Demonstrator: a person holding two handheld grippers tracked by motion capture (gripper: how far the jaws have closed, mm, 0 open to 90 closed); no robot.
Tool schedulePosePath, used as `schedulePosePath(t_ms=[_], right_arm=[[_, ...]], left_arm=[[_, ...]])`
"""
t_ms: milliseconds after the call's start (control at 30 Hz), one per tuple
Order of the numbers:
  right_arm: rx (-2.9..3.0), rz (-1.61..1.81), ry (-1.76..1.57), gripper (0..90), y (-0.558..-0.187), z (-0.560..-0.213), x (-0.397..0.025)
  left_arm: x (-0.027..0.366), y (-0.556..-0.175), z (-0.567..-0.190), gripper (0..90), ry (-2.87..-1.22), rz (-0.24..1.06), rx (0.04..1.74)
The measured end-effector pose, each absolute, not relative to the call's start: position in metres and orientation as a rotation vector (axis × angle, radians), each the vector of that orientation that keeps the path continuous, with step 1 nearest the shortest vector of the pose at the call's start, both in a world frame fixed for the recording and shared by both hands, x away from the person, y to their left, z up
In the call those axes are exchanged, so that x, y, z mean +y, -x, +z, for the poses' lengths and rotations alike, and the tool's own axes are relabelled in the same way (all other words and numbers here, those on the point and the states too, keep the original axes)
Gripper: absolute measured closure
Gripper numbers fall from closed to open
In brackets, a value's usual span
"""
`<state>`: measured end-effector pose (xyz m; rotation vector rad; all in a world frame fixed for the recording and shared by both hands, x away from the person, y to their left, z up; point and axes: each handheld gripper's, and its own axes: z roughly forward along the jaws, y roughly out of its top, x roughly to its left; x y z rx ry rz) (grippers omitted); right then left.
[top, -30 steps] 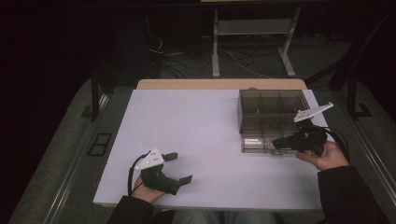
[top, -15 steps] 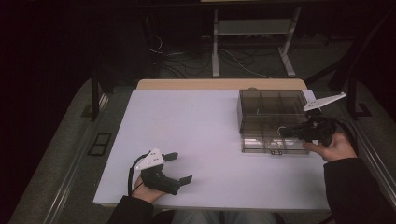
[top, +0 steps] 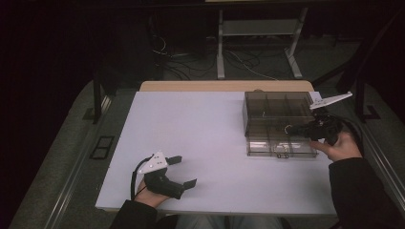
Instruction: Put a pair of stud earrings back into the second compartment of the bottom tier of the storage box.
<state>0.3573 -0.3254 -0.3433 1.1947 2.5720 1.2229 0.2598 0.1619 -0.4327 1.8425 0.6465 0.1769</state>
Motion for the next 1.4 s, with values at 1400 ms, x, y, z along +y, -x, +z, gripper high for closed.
schedulePosePath(t_ms=[1400], right_arm=[[2.665,1.117,-1.287,85.1,-0.38,-0.39,-0.319]], left_arm=[[0.16,-0.26,-0.434,0.0,-1.854,0.173,0.641]])
